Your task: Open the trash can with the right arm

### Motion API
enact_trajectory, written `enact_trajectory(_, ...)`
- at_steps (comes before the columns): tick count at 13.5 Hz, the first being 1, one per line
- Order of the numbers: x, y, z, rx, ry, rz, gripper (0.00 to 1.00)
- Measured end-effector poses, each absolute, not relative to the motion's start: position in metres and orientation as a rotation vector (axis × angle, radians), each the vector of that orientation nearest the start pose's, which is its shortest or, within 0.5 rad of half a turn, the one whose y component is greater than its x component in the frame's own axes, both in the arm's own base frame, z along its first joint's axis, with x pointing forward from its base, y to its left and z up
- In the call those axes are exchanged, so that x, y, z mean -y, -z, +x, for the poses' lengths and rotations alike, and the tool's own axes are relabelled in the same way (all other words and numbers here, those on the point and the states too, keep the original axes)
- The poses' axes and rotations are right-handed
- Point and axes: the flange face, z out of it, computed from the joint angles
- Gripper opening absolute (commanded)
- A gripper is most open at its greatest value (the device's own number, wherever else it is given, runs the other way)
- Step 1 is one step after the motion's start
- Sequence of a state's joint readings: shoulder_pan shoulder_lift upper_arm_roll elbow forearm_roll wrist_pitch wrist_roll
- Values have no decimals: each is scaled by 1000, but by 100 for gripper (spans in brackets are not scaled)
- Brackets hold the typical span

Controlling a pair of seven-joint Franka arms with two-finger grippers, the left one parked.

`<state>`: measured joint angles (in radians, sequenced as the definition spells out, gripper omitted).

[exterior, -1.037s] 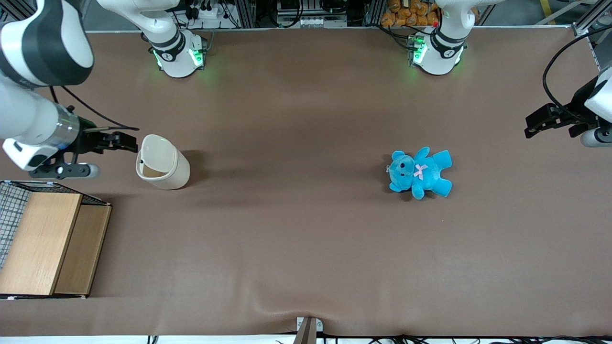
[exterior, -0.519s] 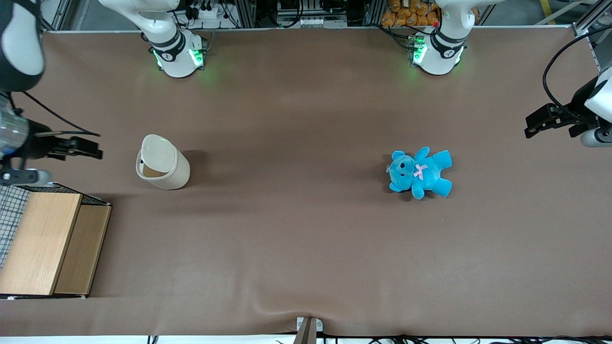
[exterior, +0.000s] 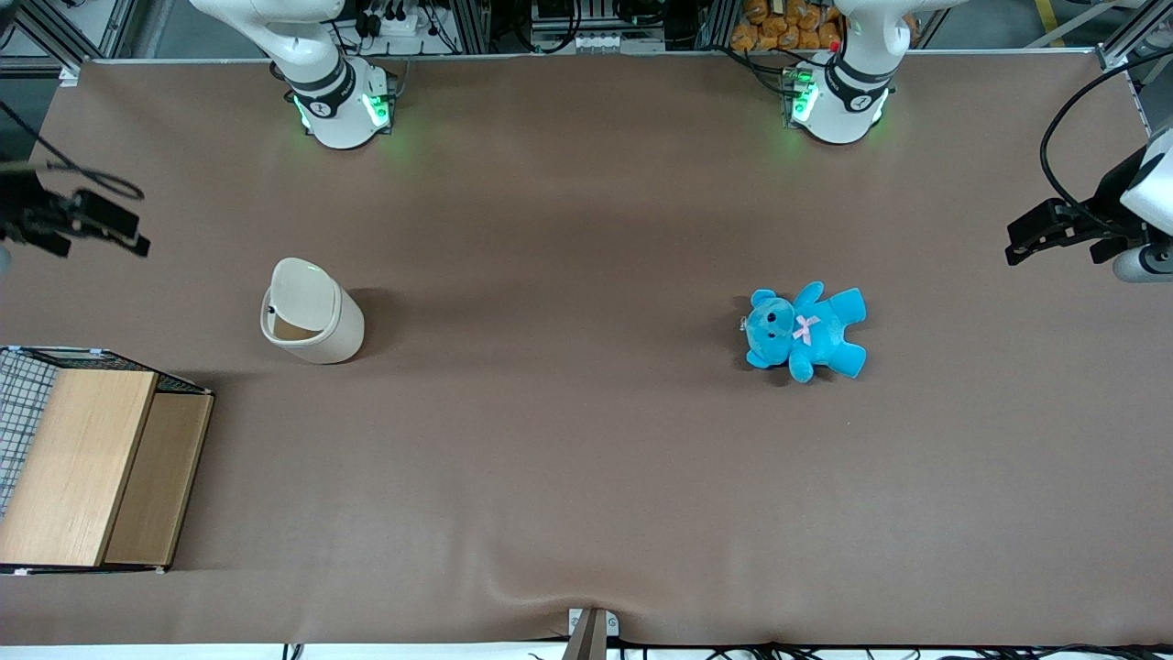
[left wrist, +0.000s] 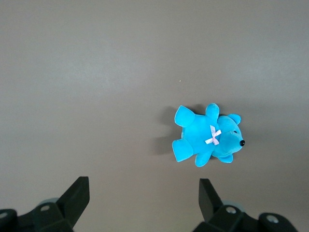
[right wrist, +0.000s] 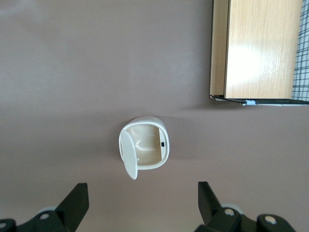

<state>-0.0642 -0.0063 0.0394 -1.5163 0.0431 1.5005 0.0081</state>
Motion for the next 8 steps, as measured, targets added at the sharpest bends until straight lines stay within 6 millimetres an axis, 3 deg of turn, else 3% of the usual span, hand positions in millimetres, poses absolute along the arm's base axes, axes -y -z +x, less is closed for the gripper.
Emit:
enact_trajectory(3, 3, -657, 537, -32, 13, -3100, 100)
enact_trajectory(8, -2, -654, 544, -19, 58, -3102, 100)
